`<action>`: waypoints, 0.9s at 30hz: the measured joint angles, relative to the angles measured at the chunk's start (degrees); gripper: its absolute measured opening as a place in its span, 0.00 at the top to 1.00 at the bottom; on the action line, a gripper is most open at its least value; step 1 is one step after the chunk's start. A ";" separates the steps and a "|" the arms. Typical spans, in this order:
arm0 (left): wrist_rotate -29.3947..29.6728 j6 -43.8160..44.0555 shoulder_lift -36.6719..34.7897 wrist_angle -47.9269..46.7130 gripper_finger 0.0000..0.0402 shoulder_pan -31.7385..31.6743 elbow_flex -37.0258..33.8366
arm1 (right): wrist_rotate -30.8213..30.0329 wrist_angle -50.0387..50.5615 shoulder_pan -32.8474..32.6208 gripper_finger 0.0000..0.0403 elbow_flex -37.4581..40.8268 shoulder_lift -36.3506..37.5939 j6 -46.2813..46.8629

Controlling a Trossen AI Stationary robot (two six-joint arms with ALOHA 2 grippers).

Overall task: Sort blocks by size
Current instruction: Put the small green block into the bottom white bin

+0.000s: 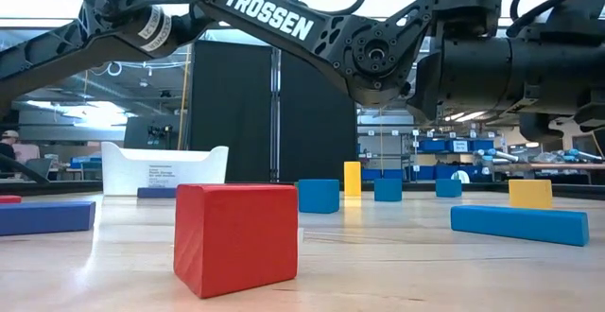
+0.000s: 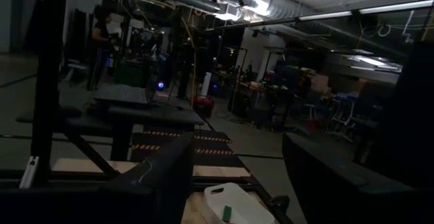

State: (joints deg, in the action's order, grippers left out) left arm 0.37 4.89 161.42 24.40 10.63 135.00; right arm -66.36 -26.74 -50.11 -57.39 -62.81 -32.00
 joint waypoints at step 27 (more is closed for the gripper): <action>-6.45 -4.73 -0.22 1.37 0.65 -1.75 0.00 | 0.00 -0.20 0.00 0.42 0.00 -0.01 -0.81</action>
State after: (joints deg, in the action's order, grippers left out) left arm -6.09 0.15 161.21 25.77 8.88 135.00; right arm -66.37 -26.94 -50.11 -57.39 -62.82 -32.81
